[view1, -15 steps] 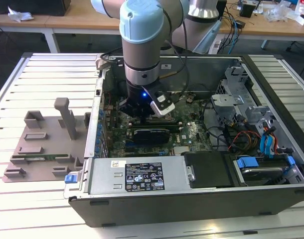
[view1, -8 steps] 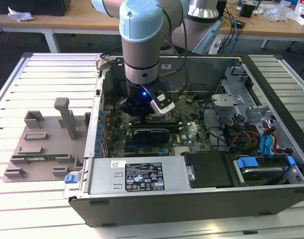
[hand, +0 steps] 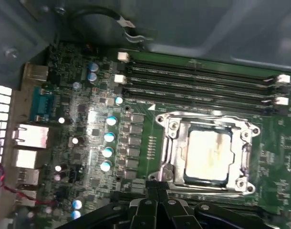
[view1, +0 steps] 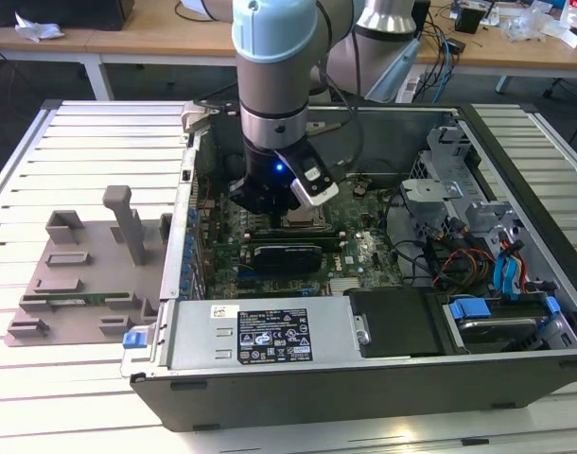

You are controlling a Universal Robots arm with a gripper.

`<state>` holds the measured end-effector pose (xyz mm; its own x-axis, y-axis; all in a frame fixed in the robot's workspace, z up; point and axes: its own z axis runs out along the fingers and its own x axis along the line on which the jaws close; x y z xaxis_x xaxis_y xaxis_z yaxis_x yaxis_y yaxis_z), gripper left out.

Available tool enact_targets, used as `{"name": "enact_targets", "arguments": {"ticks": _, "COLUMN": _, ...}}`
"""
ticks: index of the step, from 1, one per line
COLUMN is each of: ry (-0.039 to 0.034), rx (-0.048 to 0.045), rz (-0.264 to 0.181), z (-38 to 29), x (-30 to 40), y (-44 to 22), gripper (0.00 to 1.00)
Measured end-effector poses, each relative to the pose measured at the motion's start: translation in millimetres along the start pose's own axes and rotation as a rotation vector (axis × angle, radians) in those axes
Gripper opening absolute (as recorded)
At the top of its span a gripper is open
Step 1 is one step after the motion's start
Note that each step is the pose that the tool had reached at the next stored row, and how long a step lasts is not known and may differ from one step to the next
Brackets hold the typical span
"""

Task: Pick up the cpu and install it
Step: 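Install the second cpu locking lever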

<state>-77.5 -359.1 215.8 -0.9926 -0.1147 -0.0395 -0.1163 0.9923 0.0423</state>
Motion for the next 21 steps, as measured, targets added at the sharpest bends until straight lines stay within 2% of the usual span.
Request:
{"name": "enact_targets", "arguments": {"ticks": 2, "ry": 0.0049, "rx": 0.012, "rz": 0.0, "z": 0.3, "x": -6.4, "y": 1.4, "gripper": 0.11}}
{"name": "enact_targets", "arguments": {"ticks": 3, "ry": 0.0097, "rx": 0.0174, "rz": 0.0, "z": 0.7, "x": -13.2, "y": 3.7, "gripper": 0.11}}
{"name": "enact_targets", "arguments": {"ticks": 5, "ry": 0.0139, "rx": 0.0203, "rz": 0.0, "z": 1.1, "x": -19.8, "y": 6.8, "gripper": 0.11}}
{"name": "enact_targets", "arguments": {"ticks": 6, "ry": 0.0185, "rx": 0.0228, "rz": 0.0, "z": 1.5, "x": -26.9, "y": 11.3, "gripper": 0.11}}
{"name": "enact_targets", "arguments": {"ticks": 8, "ry": 0.0199, "rx": 0.0237, "rz": 0.0, "z": 1.1, "x": -31.7, "y": 20.9, "gripper": 0.11}}
{"name": "enact_targets", "arguments": {"ticks": 11, "ry": 0.0199, "rx": 0.0237, "rz": 0.0, "z": -7.4, "x": -33.1, "y": 25.4, "gripper": 0.11}}
{"name": "enact_targets", "arguments": {"ticks": 14, "ry": 0.0221, "rx": 0.0236, "rz": 0.0, "z": -14.3, "x": -39.0, "y": 28.0, "gripper": 0.11}}
{"name": "enact_targets", "arguments": {"ticks": 15, "ry": 0.0221, "rx": 0.0235, "rz": 0.0, "z": -19.3, "x": -40.2, "y": 29.5, "gripper": 0.11}}
{"name": "enact_targets", "arguments": {"ticks": 16, "ry": 0.022, "rx": 0.0235, "rz": 0.0, "z": -21.4, "x": -40.5, "y": 30.1, "gripper": 0.11}}
{"name": "enact_targets", "arguments": {"ticks": 21, "ry": 0.0221, "rx": 0.0234, "rz": 0.0, "z": -23.6, "x": -40.8, "y": 30.8, "gripper": 0.11}}
